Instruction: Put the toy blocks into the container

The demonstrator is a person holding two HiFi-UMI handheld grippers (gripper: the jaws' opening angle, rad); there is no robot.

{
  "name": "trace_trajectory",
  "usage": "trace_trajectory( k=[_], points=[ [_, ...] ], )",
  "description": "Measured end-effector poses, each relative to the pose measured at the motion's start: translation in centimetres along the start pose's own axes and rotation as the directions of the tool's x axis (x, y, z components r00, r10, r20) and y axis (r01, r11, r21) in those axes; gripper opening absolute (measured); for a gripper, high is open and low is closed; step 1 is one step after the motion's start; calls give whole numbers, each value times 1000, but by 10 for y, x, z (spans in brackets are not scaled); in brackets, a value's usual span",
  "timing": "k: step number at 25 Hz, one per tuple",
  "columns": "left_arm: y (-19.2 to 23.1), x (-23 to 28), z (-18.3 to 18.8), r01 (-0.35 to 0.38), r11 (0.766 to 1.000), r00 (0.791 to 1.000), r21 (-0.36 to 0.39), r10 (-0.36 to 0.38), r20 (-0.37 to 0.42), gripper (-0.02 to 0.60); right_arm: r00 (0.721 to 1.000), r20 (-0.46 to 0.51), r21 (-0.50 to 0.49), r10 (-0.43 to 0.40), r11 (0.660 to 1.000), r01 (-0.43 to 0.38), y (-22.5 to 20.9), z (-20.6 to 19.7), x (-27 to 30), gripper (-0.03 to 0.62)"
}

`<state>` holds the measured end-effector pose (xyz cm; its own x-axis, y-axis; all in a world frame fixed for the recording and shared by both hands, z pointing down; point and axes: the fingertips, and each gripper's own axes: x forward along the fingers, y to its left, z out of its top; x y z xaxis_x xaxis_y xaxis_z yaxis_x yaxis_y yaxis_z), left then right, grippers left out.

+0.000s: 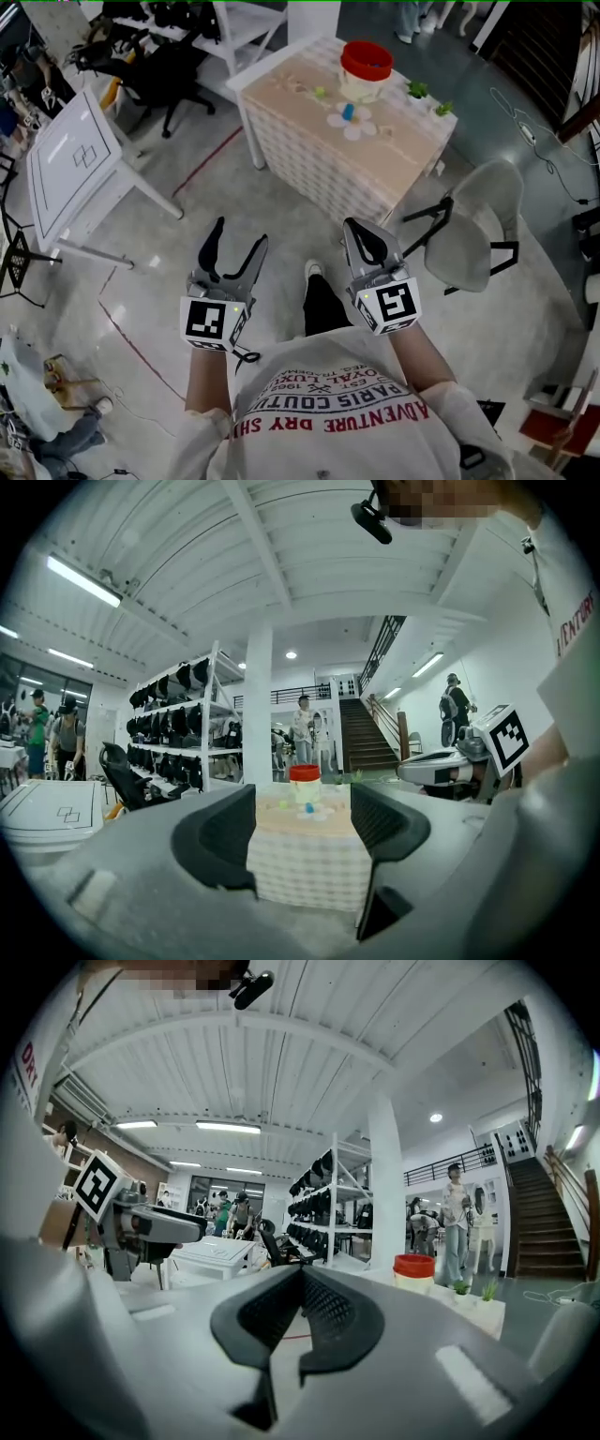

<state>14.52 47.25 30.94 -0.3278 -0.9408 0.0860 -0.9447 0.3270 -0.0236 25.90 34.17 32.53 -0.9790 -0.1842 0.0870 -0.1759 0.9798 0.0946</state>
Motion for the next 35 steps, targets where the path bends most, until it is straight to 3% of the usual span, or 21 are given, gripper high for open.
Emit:
trace_trajectory(
  k=[9, 16, 27, 32, 35],
  points=[
    [54, 127, 22, -51, 998, 999, 25, 50, 7, 315, 997, 46, 1, 68, 998, -68, -86, 17, 124, 3],
    [83, 246, 24, -55, 998, 998, 20, 55, 4, 315, 998, 38, -11, 57, 998, -57, -169, 12, 201, 2],
    [119, 385, -7, 94, 995, 991, 18, -92, -92, 316, 997, -45, 46, -63, 997, 65, -250, -22, 278, 2],
    [151, 458, -21, 195, 980, 971, 27, -189, -145, 316, 982, -69, 71, -175, 981, 180, -290, -33, 318, 2],
    [169, 498, -27, 290, 957, 944, 22, -282, -173, 315, 958, -108, 85, -267, 957, 276, -310, -41, 340, 3]
  ],
)
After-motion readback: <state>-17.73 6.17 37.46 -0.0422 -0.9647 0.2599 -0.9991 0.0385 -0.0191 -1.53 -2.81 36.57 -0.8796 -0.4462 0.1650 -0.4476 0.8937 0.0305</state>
